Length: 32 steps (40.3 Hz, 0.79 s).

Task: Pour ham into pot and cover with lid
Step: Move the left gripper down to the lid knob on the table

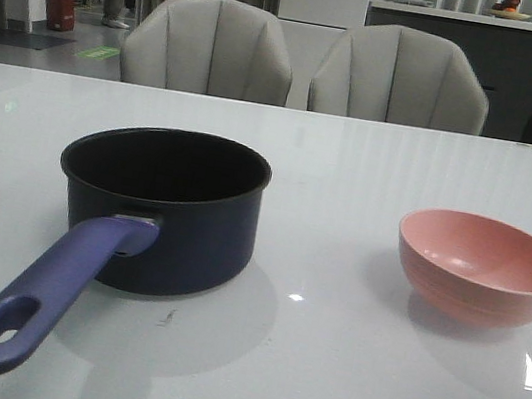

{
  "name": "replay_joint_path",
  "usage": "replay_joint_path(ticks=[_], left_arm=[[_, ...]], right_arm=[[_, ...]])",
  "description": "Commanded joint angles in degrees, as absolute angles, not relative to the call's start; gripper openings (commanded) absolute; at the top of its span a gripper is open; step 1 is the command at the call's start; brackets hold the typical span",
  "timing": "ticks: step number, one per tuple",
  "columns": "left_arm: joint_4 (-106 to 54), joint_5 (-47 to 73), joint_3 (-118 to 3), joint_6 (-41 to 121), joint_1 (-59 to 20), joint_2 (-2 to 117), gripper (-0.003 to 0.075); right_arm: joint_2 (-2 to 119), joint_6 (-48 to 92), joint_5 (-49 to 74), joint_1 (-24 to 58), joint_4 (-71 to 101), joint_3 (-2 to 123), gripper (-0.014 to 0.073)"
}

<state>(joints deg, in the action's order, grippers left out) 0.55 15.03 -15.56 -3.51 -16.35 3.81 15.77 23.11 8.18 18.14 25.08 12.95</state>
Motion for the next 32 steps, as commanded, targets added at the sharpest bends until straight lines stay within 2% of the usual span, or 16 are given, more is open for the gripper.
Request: replay_joint_path(ticks=[1,10,16,32], left_arm=[[-0.6,13.6,-19.2,-3.7,-16.9,6.7,0.0587],[-0.4,20.4,-28.5,-5.8,-16.9,18.7,0.0580],[4.5,31.0,-36.6,-13.9,-16.1,30.0,0.0580],[2.4,39.2,-53.9,-16.9,-6.6,56.5,0.0595]], right_arm=[[16.1,23.7,4.1,18.2,25.6,14.5,0.0152],[16.1,23.7,4.1,18.2,25.6,14.5,0.0152],[16.1,23.7,4.1,18.2,25.6,14.5,0.0152],[16.1,23.7,4.1,18.2,25.6,14.5,0.0152]])
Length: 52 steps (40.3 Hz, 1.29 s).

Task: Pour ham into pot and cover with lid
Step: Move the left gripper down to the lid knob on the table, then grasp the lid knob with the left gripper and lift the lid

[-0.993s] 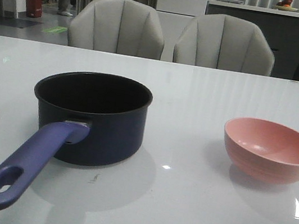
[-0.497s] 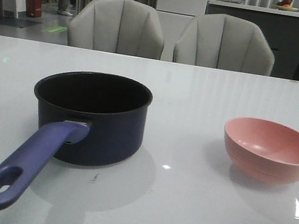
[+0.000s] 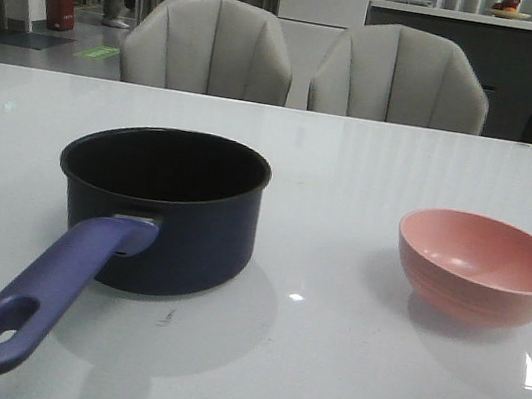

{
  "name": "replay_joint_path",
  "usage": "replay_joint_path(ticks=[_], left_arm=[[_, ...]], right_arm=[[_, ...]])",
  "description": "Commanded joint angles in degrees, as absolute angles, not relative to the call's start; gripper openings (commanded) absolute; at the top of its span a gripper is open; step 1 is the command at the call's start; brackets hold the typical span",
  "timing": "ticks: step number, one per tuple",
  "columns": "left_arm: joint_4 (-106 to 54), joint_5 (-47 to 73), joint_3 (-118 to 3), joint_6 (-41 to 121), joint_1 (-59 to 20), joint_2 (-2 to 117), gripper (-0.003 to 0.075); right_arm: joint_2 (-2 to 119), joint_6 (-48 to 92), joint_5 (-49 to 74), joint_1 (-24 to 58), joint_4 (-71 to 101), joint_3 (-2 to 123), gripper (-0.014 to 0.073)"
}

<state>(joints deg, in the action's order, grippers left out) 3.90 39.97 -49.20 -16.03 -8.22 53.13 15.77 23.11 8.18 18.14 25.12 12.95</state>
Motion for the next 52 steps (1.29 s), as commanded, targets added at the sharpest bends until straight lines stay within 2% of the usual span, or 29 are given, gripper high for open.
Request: replay_joint_path(ticks=[1,11,24,38,52], left_arm=[[2.4,40.2,-54.7,-16.9,-6.2,58.1,0.0595],[1.5,48.8,-63.9,-15.4,-2.6,74.3,0.0594],[0.0,59.5,-72.5,-14.1,-2.6,92.8,0.0597],[4.0,62.3,-78.8,-16.0,-2.1,99.9,0.0612],[-2.0,61.0,-79.0,-12.7,0.6,104.0,0.0606]], right_arm=[[16.1,23.7,4.1,18.2,25.6,14.5,0.0152],[16.1,23.7,4.1,18.2,25.6,14.5,0.0152],[16.1,23.7,4.1,18.2,25.6,14.5,0.0152],[16.1,23.7,4.1,18.2,25.6,14.5,0.0152],[16.1,23.7,4.1,18.2,25.6,14.5,0.0152]])
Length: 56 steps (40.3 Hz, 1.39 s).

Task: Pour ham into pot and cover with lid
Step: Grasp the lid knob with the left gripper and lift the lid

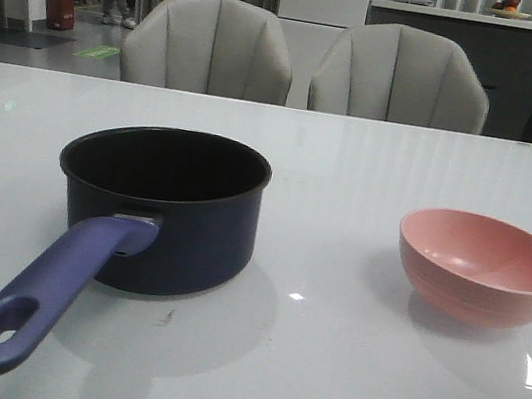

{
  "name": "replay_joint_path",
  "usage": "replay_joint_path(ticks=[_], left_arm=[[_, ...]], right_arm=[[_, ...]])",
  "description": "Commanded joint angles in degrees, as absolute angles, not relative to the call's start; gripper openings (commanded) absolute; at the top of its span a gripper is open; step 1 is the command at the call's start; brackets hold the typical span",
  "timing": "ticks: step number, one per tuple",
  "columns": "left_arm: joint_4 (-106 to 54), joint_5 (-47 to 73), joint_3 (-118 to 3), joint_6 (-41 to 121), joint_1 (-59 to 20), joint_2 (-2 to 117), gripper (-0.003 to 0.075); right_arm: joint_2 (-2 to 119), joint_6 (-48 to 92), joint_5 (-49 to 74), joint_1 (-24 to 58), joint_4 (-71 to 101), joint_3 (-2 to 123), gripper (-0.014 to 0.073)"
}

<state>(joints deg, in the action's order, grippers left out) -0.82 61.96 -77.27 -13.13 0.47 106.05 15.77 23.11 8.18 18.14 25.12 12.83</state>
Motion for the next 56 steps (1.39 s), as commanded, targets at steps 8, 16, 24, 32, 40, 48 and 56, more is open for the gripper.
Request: replay_joint_path(ticks=[8,16,24,32,40,48,56], left_arm=[[-2.4,59.8,-79.0,-12.7,0.6,105.8,0.0606],[-2.5,60.0,-79.0,-12.7,0.6,107.8,0.0605],[-3.2,58.1,-79.0,-12.7,0.6,108.6,0.0595],[-3.2,57.8,-79.1,-12.7,0.6,108.6,0.0417],[-3.2,57.8,-79.3,-12.7,0.6,108.6,0.0310],[-3.2,58.4,-82.2,-12.7,0.6,107.7,0.0309],[-3.2,58.9,-86.1,-12.2,0.6,104.8,0.0309]], right_arm=[[16.1,23.7,4.1,18.2,25.6,14.5,0.0152],[16.1,23.7,4.1,18.2,25.6,14.5,0.0152],[16.1,23.7,4.1,18.2,25.6,14.5,0.0152],[16.1,23.7,4.1,18.2,25.6,14.5,0.0152],[16.1,23.7,4.1,18.2,25.6,14.5,0.0152],[16.1,23.7,4.1,18.2,25.6,14.5,0.0152],[16.1,23.7,4.1,18.2,25.6,14.5,0.0152]])
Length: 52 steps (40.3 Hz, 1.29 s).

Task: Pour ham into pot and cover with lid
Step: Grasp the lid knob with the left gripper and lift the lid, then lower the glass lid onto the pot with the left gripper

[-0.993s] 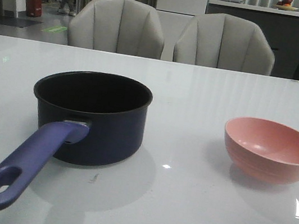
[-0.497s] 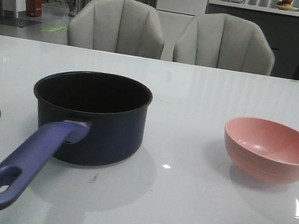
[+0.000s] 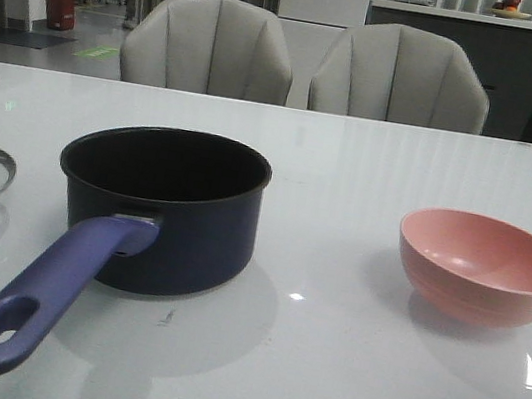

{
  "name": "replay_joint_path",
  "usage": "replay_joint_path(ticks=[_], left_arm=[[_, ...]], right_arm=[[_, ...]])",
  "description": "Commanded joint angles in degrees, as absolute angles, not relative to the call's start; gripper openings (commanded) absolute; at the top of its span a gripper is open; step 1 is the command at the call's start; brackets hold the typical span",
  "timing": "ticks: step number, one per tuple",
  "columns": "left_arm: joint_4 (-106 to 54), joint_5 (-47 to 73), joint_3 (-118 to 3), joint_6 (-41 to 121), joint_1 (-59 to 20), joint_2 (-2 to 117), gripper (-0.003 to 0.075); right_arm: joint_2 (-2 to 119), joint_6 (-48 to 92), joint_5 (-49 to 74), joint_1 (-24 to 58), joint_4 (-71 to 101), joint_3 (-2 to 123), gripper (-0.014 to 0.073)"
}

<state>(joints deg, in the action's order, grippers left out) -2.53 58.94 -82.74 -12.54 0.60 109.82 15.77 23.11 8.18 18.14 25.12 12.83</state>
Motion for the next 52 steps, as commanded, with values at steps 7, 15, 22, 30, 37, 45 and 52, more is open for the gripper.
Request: replay_joint_path(ticks=[7,15,22,30,37,45,52], left_arm=[[-3.4,61.5,-91.6,-8.7,-0.7,102.3,0.0309],[-3.4,66.6,-99.4,-6.0,-6.7,101.5,0.0309],[-2.9,68.9,-103.6,-3.0,-15.0,101.9,0.0309],[-2.9,72.7,-105.4,-2.0,-22.3,106.1,0.0309],[-3.3,72.7,-106.1,-2.0,-25.0,108.2,0.0309],[-4.5,72.7,-106.2,-2.0,-25.6,109.2,0.0309],[-6.3,72.7,-106.4,-2.0,-25.6,109.8,0.0309]], right_arm=[[16.1,23.7,4.1,18.2,25.6,14.5,0.0152],[16.1,23.7,4.1,18.2,25.6,14.5,0.0152],[16.1,23.7,4.1,18.2,25.6,14.5,0.0152],[16.1,23.7,4.1,18.2,25.6,14.5,0.0152],[16.1,23.7,4.1,18.2,25.6,14.5,0.0152],[16.1,23.7,4.1,18.2,25.6,14.5,0.0152],[16.1,23.7,4.1,18.2,25.6,14.5,0.0152]])
